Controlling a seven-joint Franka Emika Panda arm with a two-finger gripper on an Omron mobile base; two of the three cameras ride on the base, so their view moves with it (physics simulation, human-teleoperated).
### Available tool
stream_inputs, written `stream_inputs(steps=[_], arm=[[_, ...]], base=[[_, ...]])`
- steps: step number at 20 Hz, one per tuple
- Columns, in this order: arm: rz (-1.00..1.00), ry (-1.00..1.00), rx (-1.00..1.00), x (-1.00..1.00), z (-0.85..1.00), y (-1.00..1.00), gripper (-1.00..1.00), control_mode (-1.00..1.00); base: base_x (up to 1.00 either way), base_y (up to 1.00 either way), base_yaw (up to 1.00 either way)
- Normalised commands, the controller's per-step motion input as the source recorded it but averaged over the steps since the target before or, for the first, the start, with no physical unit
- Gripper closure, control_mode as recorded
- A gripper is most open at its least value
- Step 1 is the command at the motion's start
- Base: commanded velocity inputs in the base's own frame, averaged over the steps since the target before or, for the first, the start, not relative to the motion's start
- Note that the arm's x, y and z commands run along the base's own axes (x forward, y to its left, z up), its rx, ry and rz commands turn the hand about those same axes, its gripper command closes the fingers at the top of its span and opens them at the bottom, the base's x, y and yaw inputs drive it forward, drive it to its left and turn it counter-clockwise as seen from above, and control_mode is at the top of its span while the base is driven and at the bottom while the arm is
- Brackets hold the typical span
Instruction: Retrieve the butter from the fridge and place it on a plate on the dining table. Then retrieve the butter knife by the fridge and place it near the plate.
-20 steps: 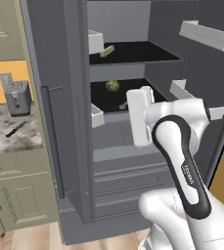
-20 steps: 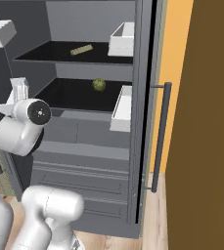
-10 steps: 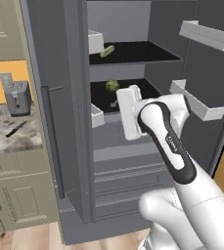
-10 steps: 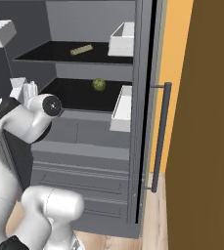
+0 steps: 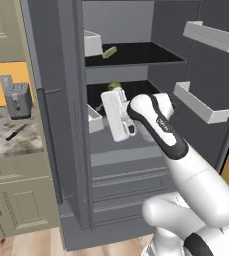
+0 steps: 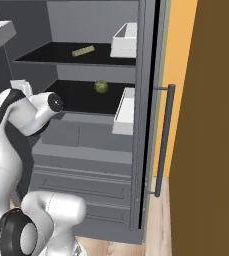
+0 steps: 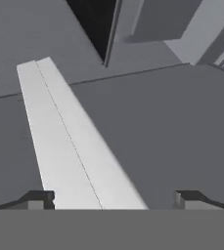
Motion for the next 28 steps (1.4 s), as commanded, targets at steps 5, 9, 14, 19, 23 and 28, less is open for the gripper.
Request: stream_inputs(steps=[5,9,14,19,23,28], arm=[[0.09,0.00,0.00,-0.01,-0.03,0.63,-1.00,-1.00],[0.00,0.00,0.00,-0.25,-0.07,0.71,-1.00,-1.00],[0.00,-0.01,0.00,-0.27,0.00,0.49,-1.00,-1.00],[0.00,-0.02,-0.01,-0.04,0.00,0.14,-1.00,-1.00],[0.01,0.00,0.00,0.00,0.01,0.00,-1.00,-1.00],[-0.01,0.00,-0.02,0.00,0.00,-0.42,-1.00,-1.00]], base=[[0.00,0.00,0.00],[0.00,0.00,0.00],[0.00,0.00,0.00],[0.00,0.00,0.00],[0.00,0.00,0.00],[0.00,0.00,0.00]])
